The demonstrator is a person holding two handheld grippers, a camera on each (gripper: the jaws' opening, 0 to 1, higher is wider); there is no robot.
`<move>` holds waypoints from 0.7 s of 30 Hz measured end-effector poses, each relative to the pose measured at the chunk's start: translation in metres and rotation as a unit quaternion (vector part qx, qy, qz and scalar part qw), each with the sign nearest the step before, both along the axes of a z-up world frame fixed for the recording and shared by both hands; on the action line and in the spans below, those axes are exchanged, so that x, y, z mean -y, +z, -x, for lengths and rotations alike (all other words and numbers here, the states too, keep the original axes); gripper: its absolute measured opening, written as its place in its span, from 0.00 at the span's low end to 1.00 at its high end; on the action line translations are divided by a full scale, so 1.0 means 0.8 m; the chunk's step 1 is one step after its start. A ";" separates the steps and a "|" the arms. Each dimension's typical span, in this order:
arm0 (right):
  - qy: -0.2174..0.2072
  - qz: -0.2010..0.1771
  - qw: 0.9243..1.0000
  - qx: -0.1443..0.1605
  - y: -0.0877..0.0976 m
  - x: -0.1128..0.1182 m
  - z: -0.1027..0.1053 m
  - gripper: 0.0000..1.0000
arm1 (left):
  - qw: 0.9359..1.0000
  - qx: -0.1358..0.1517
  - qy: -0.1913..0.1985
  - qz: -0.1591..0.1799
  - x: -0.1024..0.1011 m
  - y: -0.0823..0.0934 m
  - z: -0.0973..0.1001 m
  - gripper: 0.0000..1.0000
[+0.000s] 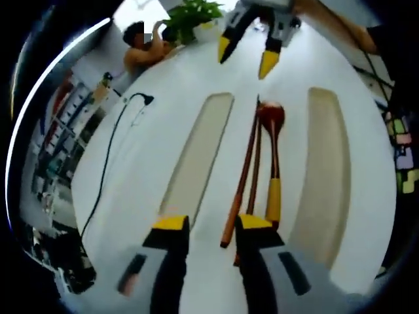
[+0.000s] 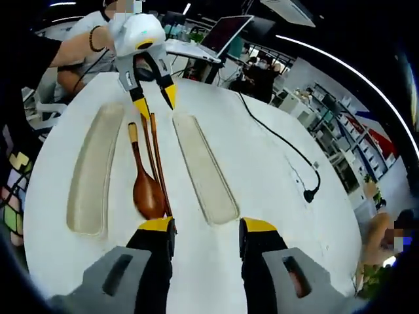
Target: Arrange the utensils inside the cutlery case until each visible utensil rests in its matching compartment.
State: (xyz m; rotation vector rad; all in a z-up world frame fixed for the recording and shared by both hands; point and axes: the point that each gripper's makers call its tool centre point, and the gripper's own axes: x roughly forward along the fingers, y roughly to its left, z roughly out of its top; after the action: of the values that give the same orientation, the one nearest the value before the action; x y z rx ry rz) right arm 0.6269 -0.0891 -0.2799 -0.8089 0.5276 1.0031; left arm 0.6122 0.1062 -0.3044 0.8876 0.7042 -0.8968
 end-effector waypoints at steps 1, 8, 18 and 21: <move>0.000 0.000 1.000 -0.007 -0.003 -0.001 0.000 0.31 | 1.000 -0.001 -0.004 -0.002 0.001 -0.002 0.000 0.29; -0.007 0.020 0.998 -0.062 -0.031 -0.001 0.008 0.30 | 1.000 -0.030 -0.001 0.004 0.007 -0.006 -0.002 0.26; 0.027 0.043 0.994 -0.092 -0.047 -0.010 0.021 0.26 | 0.999 -0.047 -0.010 -0.015 0.007 -0.008 -0.003 0.25; 0.018 0.050 0.994 -0.096 -0.048 -0.009 0.019 0.25 | 0.998 -0.059 -0.012 -0.017 0.006 -0.012 0.002 0.22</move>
State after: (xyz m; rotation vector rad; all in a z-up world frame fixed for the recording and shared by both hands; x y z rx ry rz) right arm 0.6117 -0.0819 -0.3182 -0.8173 0.7340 1.1018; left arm 0.6104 0.1012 -0.3140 0.8794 0.8148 -0.9674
